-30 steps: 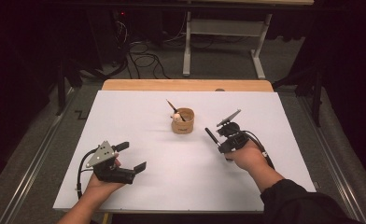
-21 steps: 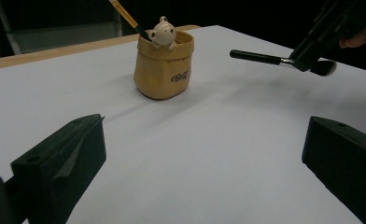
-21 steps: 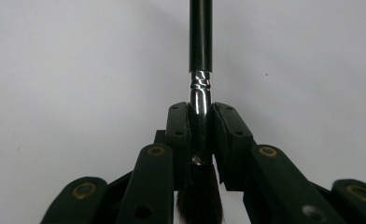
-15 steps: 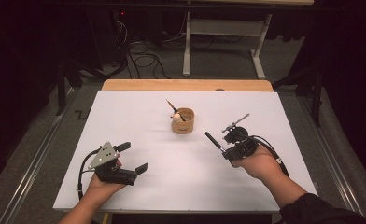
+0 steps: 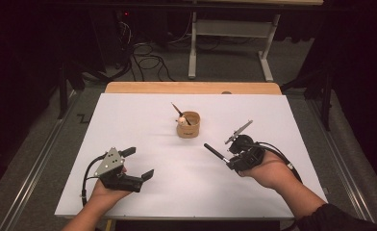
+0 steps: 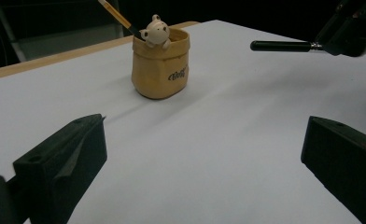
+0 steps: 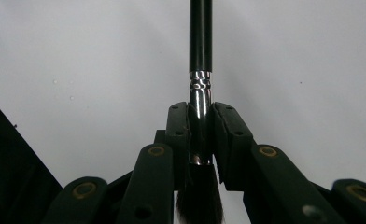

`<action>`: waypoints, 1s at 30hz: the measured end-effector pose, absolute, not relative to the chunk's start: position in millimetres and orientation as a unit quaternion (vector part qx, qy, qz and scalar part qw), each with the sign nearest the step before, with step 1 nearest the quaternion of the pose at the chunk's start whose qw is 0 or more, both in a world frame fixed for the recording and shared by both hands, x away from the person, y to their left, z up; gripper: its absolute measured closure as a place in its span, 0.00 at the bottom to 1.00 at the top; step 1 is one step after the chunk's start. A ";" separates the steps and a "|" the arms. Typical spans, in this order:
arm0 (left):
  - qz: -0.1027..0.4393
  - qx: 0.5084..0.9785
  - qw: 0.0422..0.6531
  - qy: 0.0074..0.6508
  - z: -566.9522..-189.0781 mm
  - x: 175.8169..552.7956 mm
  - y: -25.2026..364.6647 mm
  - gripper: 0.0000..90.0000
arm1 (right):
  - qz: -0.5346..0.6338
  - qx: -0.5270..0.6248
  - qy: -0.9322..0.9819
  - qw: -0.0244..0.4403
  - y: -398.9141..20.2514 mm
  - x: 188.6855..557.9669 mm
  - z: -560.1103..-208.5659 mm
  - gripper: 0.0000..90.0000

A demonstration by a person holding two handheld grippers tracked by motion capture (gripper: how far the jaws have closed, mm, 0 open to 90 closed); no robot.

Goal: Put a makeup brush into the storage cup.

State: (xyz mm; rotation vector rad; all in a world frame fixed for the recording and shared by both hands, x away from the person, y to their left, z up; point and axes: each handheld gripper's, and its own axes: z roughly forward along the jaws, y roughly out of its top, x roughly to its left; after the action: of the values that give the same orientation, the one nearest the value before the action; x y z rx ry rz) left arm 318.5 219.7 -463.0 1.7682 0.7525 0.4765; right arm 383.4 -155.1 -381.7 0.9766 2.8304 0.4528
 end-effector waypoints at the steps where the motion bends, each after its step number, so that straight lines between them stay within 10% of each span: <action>1: 0.201 0.747 0.549 0.317 -463.1 318.4 219.6 0.01 | 0.152 0.319 0.934 0.053 -154.1 382.9 -382.7 0.87; 30: 0.234 0.755 0.534 0.299 -455.9 319.2 210.2 0.02 | 0.154 0.216 0.964 0.023 -136.0 376.3 -389.5 0.87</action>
State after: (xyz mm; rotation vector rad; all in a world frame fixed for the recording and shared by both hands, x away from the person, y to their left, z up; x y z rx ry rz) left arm 319.2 210.2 -455.9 1.7986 0.7136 0.5587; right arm 376.3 -136.0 -389.5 0.6691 2.9843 0.4774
